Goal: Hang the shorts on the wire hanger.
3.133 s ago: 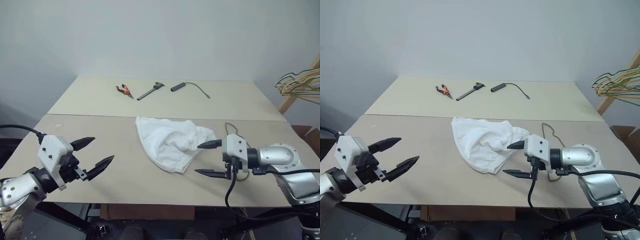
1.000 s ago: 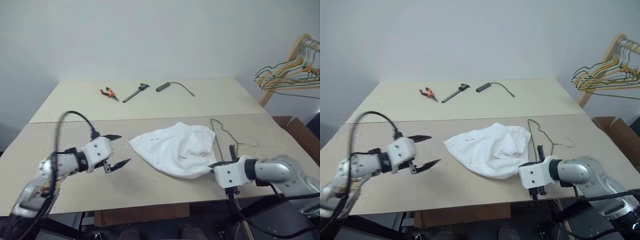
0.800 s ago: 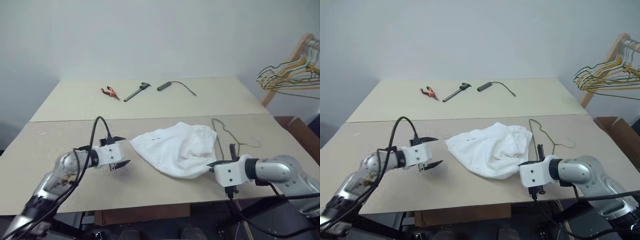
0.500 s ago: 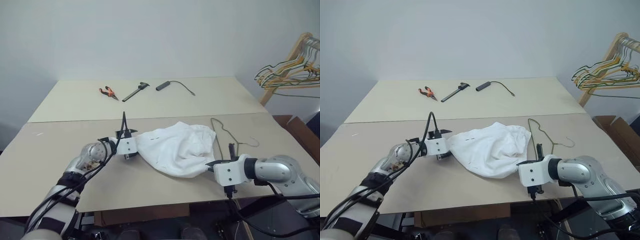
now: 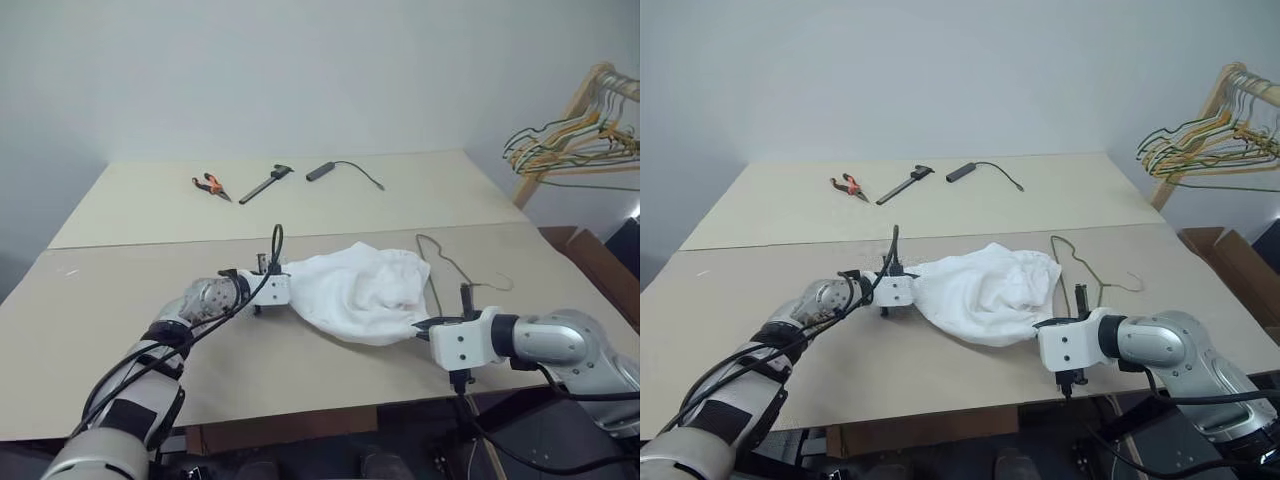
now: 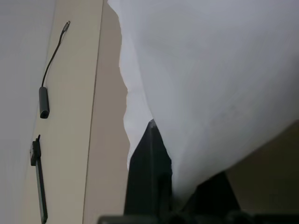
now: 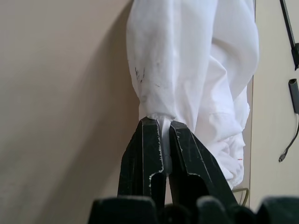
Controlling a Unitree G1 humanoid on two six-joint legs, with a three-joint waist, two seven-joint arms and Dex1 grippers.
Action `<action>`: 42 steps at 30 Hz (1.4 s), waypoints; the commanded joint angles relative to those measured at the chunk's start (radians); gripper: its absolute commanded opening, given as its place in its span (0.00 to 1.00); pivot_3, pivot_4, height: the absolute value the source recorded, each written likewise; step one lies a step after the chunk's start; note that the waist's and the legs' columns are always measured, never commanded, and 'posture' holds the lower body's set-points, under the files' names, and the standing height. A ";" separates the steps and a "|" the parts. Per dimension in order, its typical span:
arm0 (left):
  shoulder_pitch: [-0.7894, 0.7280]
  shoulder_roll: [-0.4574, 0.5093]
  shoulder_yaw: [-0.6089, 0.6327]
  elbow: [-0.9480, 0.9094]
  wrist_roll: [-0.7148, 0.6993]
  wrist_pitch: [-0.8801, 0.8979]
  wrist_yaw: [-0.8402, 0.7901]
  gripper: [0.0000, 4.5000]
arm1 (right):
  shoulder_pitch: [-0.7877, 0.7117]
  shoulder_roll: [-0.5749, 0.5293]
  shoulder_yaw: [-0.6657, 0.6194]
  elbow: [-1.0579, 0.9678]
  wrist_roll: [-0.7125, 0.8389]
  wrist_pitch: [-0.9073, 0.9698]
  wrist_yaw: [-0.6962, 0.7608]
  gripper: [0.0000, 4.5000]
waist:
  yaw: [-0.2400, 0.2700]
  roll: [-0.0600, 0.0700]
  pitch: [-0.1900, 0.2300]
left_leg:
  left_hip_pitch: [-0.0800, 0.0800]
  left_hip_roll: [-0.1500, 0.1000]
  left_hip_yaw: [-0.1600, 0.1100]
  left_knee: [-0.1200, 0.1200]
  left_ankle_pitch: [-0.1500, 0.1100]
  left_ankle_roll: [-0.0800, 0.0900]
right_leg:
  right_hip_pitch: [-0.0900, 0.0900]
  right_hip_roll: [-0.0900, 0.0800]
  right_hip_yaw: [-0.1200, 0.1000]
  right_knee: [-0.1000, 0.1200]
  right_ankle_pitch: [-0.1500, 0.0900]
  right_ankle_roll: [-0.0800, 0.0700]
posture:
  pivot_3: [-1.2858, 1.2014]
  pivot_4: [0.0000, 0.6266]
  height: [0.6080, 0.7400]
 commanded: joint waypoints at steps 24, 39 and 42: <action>-0.784 0.195 0.233 0.189 0.022 0.375 0.750 0.01 | -1.477 0.541 0.159 1.648 -0.398 -0.305 -1.346 0.00 | -0.009 0.001 0.006 | -0.022 -0.005 -0.004 -0.016 0.014 -0.020 | -0.035 -0.003 -0.001 0.012 0.009 -0.002 | 0.52 0.00 1.00; 0.128 0.259 0.282 -0.632 -0.168 0.387 0.156 0.01 | -1.062 0.369 0.392 1.644 -0.532 -0.800 -0.840 0.00 | -0.073 0.002 0.006 | -0.028 -0.014 -0.002 -0.011 0.010 -0.016 | -0.035 -0.014 -0.002 0.005 0.002 0.009 | 0.52 0.00 1.00; 0.374 0.304 0.346 -0.930 -0.221 0.539 0.042 0.01 | -0.950 0.324 0.402 1.564 -0.515 -0.929 -0.771 0.00 | -0.093 0.002 0.006 | -0.018 -0.014 -0.008 -0.013 0.008 -0.012 | -0.027 -0.013 0.002 0.005 0.002 0.009 | 0.52 0.00 1.00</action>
